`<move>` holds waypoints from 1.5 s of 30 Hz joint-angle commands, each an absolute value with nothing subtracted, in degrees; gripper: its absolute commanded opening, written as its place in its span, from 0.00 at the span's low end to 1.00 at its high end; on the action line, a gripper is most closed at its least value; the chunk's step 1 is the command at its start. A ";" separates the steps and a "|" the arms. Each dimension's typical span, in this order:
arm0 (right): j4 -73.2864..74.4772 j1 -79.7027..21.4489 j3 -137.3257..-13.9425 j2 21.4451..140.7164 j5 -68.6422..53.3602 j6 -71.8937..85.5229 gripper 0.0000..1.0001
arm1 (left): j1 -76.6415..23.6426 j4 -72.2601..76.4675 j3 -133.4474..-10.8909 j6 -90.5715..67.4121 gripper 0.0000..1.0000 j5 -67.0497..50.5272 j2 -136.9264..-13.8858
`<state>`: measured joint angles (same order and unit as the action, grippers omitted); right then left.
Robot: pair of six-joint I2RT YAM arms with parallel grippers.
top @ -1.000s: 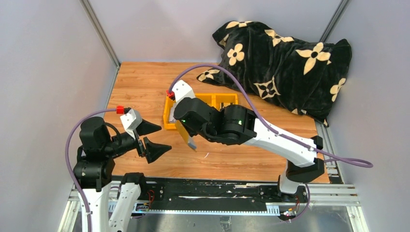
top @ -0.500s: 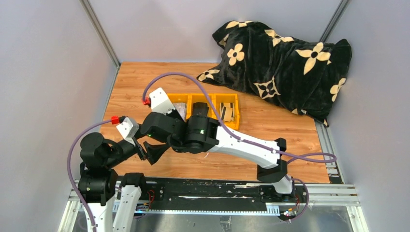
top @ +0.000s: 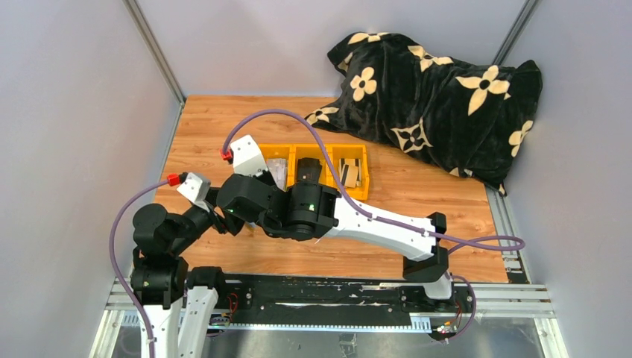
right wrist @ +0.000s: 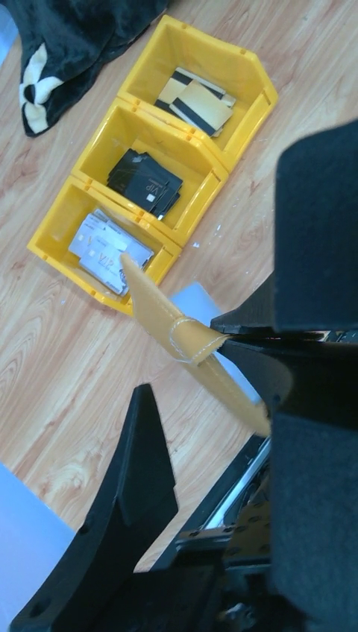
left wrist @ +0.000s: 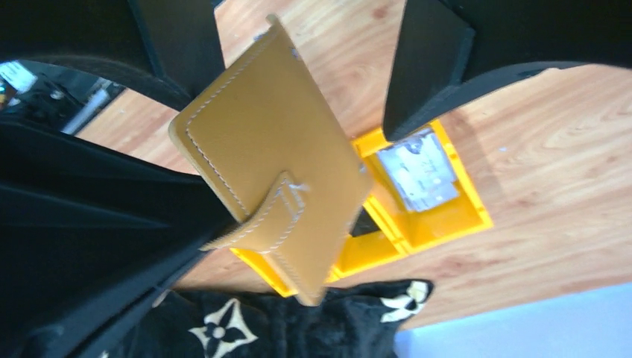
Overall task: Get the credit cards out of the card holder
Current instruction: Open the card holder.
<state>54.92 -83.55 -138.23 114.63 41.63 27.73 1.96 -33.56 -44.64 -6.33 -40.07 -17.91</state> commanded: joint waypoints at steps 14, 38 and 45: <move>39.85 -82.47 -117.06 95.92 30.21 28.29 0.05 | 1.97 -29.82 -49.17 -5.12 0.08 -44.99 -18.78; 2.83 -74.18 -61.90 50.15 8.43 20.43 0.77 | 1.98 -0.32 -53.33 -58.45 0.00 -53.88 -28.34; -2.54 -68.53 -63.46 56.89 -5.32 23.62 0.77 | 2.01 0.64 -54.14 -64.33 0.00 -55.17 -28.39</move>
